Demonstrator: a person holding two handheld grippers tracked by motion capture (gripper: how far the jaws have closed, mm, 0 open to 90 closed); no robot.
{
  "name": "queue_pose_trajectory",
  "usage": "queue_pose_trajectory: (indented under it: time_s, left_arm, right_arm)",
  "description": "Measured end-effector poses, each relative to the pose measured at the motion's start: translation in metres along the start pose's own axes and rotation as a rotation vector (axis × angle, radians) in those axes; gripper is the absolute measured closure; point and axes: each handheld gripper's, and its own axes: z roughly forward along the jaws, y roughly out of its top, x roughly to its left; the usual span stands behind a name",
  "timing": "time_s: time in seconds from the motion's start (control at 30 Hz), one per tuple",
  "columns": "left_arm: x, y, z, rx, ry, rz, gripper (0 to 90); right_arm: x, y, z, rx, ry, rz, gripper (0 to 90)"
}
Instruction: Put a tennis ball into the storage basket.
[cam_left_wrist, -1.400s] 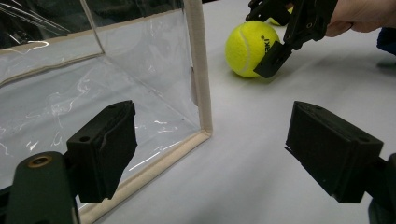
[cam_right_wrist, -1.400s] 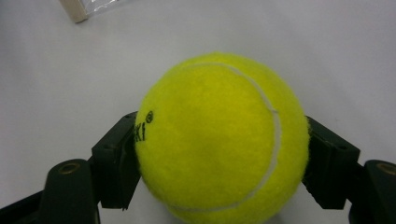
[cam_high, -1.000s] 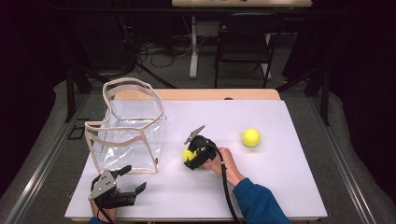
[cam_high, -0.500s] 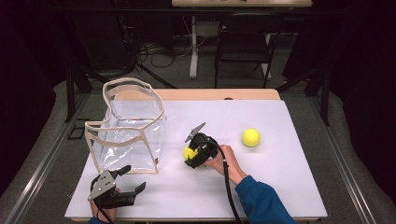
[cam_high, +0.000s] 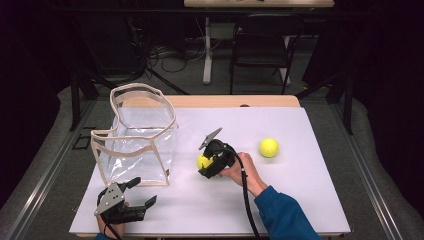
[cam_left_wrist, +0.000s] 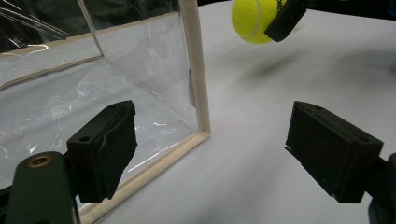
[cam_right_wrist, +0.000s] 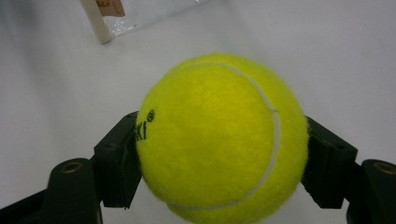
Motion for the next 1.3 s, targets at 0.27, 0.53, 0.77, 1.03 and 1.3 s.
queue_pose_trajectory:
  time_s: [0.27, 0.53, 0.77, 1.03, 1.3]
  left_arm:
    - [-0.001, 0.001, 0.001, -0.001, -0.004, 0.011, 15.9]
    - [0.000, 0.000, 0.003, 0.009, -0.015, 0.009, 15.9]
    - [0.000, 0.000, 0.002, -0.002, -0.016, 0.008, 15.9]
    - [-0.001, 0.001, 0.002, 0.008, -0.006, 0.005, 15.9]
    - [0.001, 0.000, 0.003, 0.011, -0.008, 0.003, 16.0]
  right_arm:
    - [-0.002, 0.006, -0.007, -0.018, 0.003, -0.009, 25.5]
    - [-0.005, 0.010, -0.011, -0.011, 0.012, -0.013, 25.5]
    - [-0.011, 0.015, -0.014, 0.006, 0.003, -0.011, 25.6]
    - [-0.010, 0.027, -0.026, 0.006, -0.006, -0.038, 25.6]
    - [-0.011, 0.035, -0.031, 0.011, -0.017, -0.045, 25.6]
